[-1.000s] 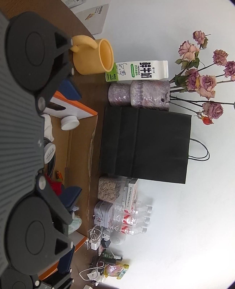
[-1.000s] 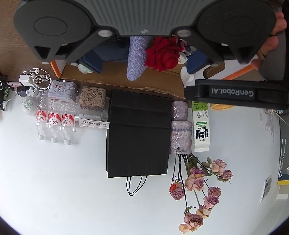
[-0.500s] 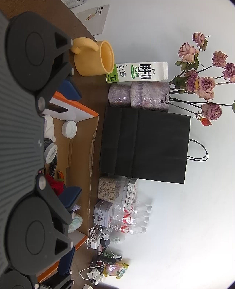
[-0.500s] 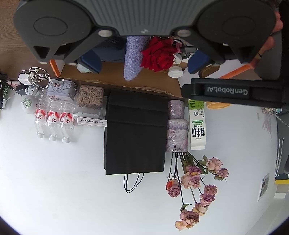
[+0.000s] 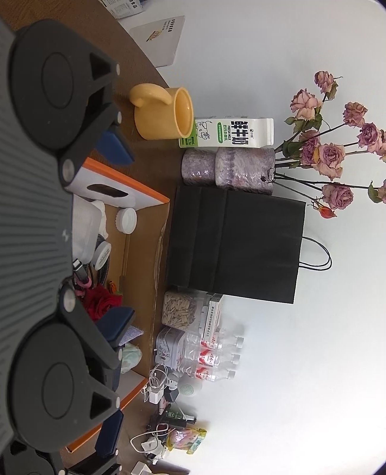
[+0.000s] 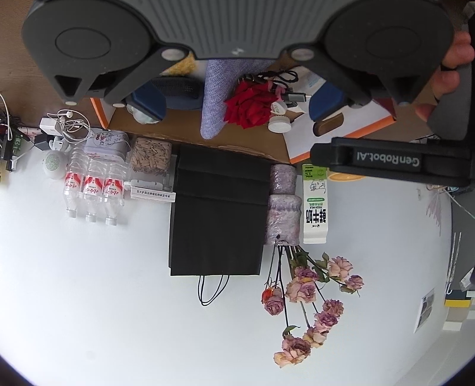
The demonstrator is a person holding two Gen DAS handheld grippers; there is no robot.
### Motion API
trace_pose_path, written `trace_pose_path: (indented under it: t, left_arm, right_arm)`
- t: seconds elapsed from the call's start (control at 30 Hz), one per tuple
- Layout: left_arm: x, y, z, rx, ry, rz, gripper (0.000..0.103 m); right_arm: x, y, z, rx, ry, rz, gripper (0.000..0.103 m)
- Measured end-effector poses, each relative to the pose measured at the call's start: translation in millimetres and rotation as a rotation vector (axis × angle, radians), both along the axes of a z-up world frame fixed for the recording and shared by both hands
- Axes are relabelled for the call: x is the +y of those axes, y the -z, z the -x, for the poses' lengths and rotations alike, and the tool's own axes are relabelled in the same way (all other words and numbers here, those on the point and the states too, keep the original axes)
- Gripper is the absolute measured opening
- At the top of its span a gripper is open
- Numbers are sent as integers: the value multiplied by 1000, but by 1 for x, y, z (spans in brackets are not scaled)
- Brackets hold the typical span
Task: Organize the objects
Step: 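Lift both open tools out of the box and move back to the table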
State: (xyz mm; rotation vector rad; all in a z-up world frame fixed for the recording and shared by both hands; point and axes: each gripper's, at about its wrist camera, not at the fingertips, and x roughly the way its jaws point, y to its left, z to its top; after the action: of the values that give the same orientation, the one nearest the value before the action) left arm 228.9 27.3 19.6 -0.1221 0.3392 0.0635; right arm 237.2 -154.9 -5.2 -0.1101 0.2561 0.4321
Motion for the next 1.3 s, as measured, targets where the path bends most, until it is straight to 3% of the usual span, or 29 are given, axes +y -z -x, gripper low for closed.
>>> trace_pose_path:
  t: [0.53, 0.7, 0.83, 1.17, 1.3]
  left_arm:
    - [24, 21, 42, 88, -45, -34, 103]
    - [33, 30, 50, 141, -53, -49, 103]
    - [39, 37, 57, 177, -63, -60, 103]
    - [44, 51, 66, 245, -40, -56, 103]
    - [45, 53, 65, 257, -43, -42, 103]
  right_arm:
    - [0, 20, 50, 27, -70, 81, 102]
    - [3, 27, 51, 169, -147, 69, 102]
    - [13, 38, 51, 216, -156, 121, 99]
    - [31, 52, 32, 330, -164, 139, 74]
    - [38, 54, 28, 348, -174, 133, 53]
